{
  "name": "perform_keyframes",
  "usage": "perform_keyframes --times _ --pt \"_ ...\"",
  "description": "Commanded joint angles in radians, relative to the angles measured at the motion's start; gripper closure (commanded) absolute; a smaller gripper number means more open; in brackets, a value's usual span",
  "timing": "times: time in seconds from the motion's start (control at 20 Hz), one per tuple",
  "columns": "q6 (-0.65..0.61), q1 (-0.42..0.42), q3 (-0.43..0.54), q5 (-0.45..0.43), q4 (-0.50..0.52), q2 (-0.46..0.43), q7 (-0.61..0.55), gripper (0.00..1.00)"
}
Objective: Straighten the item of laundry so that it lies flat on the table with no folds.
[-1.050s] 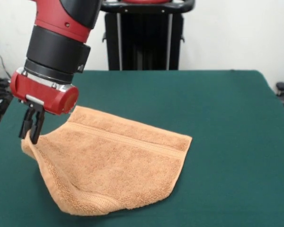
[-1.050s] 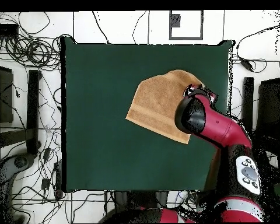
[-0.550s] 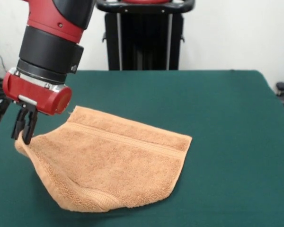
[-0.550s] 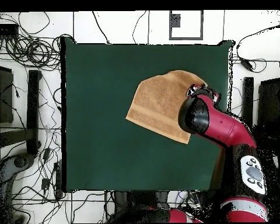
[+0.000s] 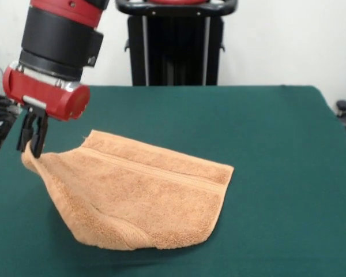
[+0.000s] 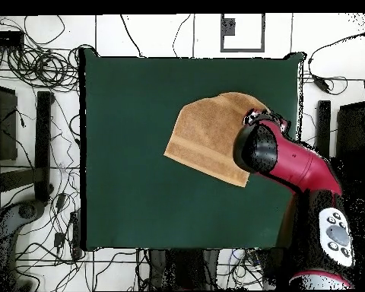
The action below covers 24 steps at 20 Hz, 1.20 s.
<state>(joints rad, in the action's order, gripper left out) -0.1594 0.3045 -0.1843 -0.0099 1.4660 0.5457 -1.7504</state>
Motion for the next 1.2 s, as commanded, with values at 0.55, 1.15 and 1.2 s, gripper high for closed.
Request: perform_keyframes --times 0.55,1.15,1.2 --pt "-0.321 -0.154 -0.076 -0.005 0.060 0.147 -0.159 1.00" --pt "-0.143 -0.172 -0.072 -0.015 0.146 0.151 -0.207 1.00" --pt "-0.113 -0.167 -0.066 -0.021 0.154 0.147 -0.204 1.00"
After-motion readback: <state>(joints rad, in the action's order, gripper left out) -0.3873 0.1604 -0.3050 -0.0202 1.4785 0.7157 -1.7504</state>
